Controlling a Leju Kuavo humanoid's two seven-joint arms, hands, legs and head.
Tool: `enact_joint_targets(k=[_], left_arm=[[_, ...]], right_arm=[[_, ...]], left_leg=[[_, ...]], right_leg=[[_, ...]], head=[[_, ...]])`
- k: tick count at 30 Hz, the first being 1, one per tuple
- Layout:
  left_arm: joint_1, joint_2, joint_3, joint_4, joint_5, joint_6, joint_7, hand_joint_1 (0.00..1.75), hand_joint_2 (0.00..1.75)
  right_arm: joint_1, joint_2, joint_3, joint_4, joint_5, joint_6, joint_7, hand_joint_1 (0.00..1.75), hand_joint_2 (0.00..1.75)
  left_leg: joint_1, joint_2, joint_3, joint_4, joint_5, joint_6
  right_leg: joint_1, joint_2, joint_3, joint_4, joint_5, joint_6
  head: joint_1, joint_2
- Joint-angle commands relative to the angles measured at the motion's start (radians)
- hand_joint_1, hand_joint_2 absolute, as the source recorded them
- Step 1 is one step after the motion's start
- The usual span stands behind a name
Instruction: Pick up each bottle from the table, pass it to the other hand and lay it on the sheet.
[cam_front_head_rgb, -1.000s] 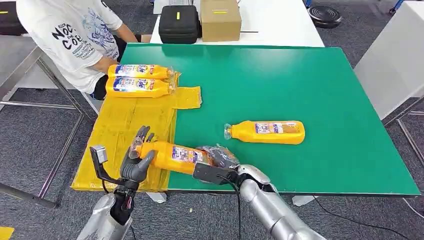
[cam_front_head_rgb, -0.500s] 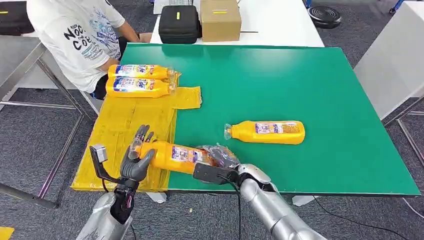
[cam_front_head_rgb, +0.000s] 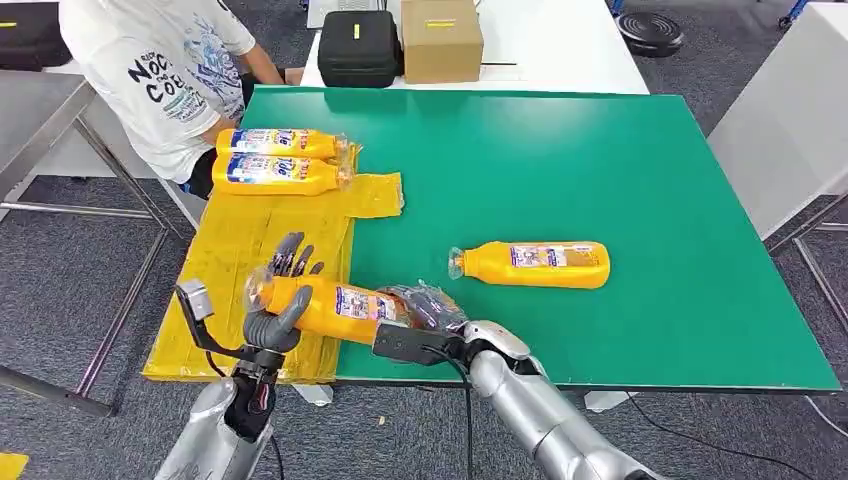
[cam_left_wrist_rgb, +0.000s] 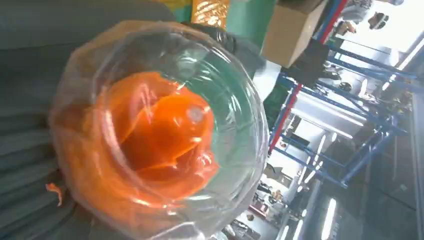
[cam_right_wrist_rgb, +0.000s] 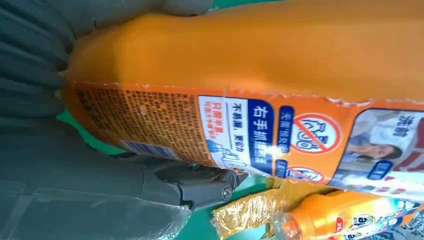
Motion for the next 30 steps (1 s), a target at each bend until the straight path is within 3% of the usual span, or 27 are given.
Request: enact_joint_targets(k=[1, 15, 16, 17, 18, 30], left_arm=[[0.025, 0.016, -0.050, -0.052, 0.000, -0.016, -0.009, 1.75, 1.75], [0.042, 0.028, -0.094, -0.085, -0.028, -0.027, -0.022, 1.75, 1.75], [0.042, 0.028, -0.094, -0.085, -0.028, -0.027, -0.022, 1.75, 1.75], [0.047, 0.026, -0.097, -0.094, -0.032, -0.021, -0.024, 1.75, 1.75], [0.051, 0.025, -0.098, -0.102, -0.033, -0.018, -0.024, 1.75, 1.75], [0.052, 0.024, -0.100, -0.117, -0.032, -0.012, -0.023, 1.75, 1.75]], right_arm=[[-0.040, 0.003, 0.061, 0.061, -0.004, 0.006, 0.002, 1.75, 1.75], [-0.011, -0.010, 0.033, 0.022, -0.006, -0.025, 0.014, 1.75, 1.75], [-0.011, -0.010, 0.033, 0.022, -0.006, -0.025, 0.014, 0.30, 1.75], [0.000, -0.003, 0.015, -0.002, -0.009, -0.061, 0.013, 0.00, 1.75], [0.003, -0.001, 0.011, -0.017, -0.011, -0.061, 0.015, 0.00, 0.00], [0.016, 0.003, -0.003, -0.052, -0.010, -0.086, 0.017, 0.00, 0.00]], left_leg=[[0.002, 0.003, 0.008, 0.001, -0.004, -0.003], [0.002, 0.000, 0.007, 0.000, -0.003, -0.002], [0.001, -0.001, 0.004, 0.000, -0.002, -0.002], [0.002, 0.000, 0.007, 0.000, -0.003, -0.002], [0.001, 0.000, 0.004, 0.000, -0.002, -0.001], [0.002, 0.002, 0.007, 0.001, -0.004, -0.002]], right_leg=[[0.002, 0.002, 0.007, 0.000, -0.003, -0.003], [0.002, -0.001, 0.007, 0.000, -0.003, -0.002], [0.001, -0.001, 0.004, 0.000, -0.002, -0.002], [0.002, -0.001, 0.007, 0.000, -0.003, -0.002], [0.001, 0.000, 0.004, 0.000, -0.002, -0.001], [0.002, 0.000, 0.007, 0.000, -0.003, -0.002]], head=[[0.000, 0.000], [0.000, 0.000], [0.000, 0.000], [0.000, 0.000], [0.000, 0.000], [0.000, 0.000]])
